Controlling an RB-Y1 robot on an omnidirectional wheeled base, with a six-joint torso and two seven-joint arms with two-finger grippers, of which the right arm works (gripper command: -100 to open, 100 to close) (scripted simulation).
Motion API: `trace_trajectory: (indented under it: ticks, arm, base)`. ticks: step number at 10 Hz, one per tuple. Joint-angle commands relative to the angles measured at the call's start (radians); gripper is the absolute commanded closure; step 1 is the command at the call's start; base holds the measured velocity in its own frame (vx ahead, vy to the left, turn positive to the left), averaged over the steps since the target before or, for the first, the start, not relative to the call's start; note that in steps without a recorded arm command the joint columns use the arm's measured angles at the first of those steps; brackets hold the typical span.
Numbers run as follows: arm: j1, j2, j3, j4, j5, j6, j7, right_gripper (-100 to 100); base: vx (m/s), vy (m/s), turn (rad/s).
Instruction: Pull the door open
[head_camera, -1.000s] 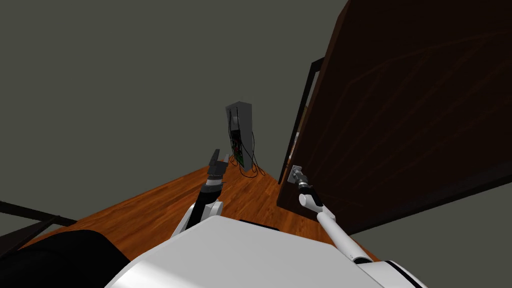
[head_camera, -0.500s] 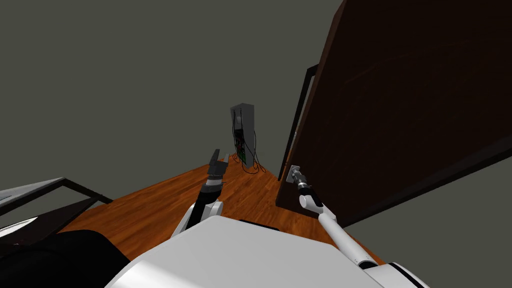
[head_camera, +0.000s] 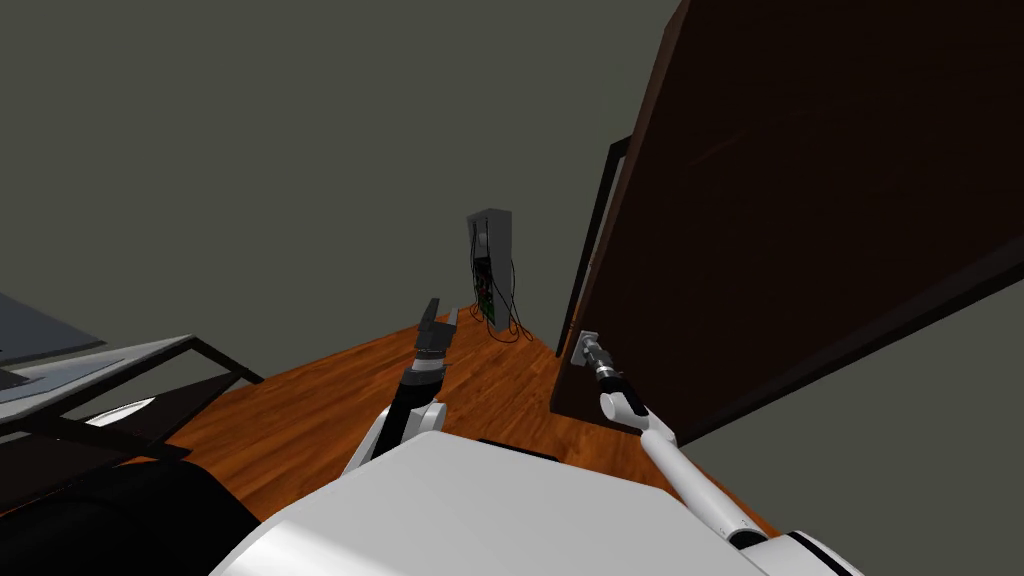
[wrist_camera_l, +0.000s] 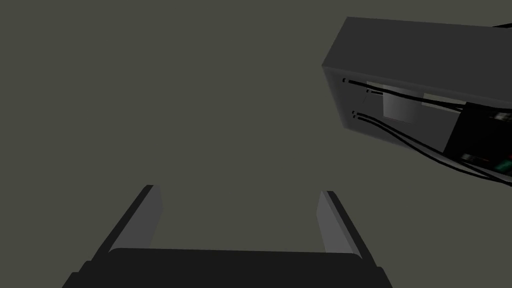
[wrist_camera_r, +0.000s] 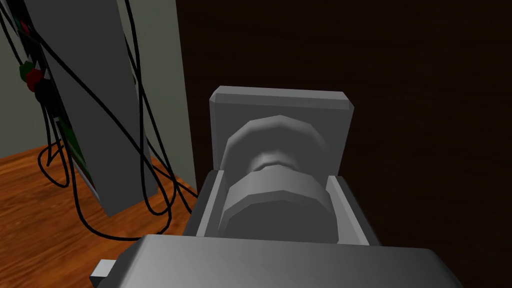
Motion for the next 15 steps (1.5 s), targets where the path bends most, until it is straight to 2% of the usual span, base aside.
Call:
trace_trajectory:
  ticks: [1, 7, 8, 9, 15]
  arm:
    - [0.005, -0.013, 0.027, -0.01, 0.005, -0.007, -0.023, 100]
    - [0.022, -0.058, 0.095, -0.049, 0.017, -0.022, -0.082, 100]
    - [0.018, -0.053, 0.089, -0.039, 0.016, -0.021, -0.075, 100]
    - [0.022, -0.067, 0.113, -0.046, 0.018, -0.029, -0.093, 100]
    - [0.028, -0.124, 0.193, -0.076, 0.021, -0.064, -0.153, 100]
  base:
    - [-0.209, -0.071, 0.078]
    - [-0.178, -0.092, 0.077]
    - [-0.071, -0.033, 0.025]
    - [-0.121, -0.074, 0.077]
    - [-0.177, -0.098, 0.082]
